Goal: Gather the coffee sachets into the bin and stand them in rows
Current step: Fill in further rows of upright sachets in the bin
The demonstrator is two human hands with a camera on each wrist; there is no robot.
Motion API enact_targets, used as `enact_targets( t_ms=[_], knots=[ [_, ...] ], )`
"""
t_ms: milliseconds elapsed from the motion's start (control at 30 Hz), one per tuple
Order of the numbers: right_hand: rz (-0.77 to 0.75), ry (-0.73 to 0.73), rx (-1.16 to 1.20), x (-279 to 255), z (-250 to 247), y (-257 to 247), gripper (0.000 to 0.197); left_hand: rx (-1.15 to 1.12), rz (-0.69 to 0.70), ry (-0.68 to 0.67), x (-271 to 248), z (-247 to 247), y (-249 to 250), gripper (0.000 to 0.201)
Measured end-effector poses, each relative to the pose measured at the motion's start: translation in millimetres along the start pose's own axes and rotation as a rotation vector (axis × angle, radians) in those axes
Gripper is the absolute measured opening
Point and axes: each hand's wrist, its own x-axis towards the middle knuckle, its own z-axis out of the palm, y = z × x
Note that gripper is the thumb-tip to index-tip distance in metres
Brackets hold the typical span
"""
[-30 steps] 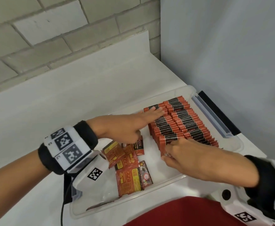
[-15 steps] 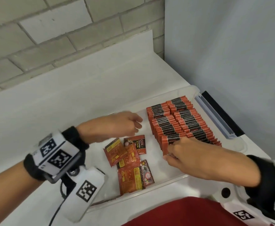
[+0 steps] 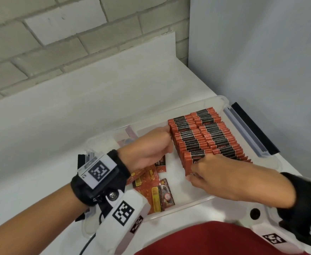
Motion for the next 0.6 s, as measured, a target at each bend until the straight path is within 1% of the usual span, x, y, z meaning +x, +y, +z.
enact_targets(
  t_ms=[67,100,133,200,233,333,433,467,533,600],
  knots=[
    [0.000,-0.002,-0.002,-1,-1,0,0.038,-0.033,-0.040,0.084,3,-6,-4,0.072],
    [0.004,-0.001,-0.005,-1,-1,-1,0.037,-0.058,-0.065,0.101,3,-10,-7,0.071],
    [0.014,-0.001,-0.013,-1,-2,-2,0.037,-0.074,-0.089,0.109,0,-11,-8,0.067],
    [0.036,0.007,-0.031,-1,-3,-3,0.035,-0.129,-0.146,0.042,-10,-7,-10,0.046],
    [0.040,0.015,-0.038,-1,-3,-3,0.033,-0.142,-0.170,0.001,-14,-3,-11,0.041],
    [0.037,0.022,-0.052,-4,-9,-5,0.032,-0.139,-0.191,-0.114,-22,8,-20,0.044],
    [0.053,0.025,-0.062,-7,-11,-6,0.032,-0.187,-0.179,-0.148,-16,10,-31,0.062],
    [0.060,0.026,-0.069,-8,-11,-6,0.031,-0.184,-0.178,-0.140,-17,10,-31,0.062],
    [0.066,0.022,-0.072,-8,-10,-6,0.032,-0.150,-0.180,-0.145,-18,13,-29,0.055],
    [0.065,-0.003,-0.079,-6,-11,-7,0.034,-0.101,-0.189,-0.154,-22,16,-26,0.053]
  ],
)
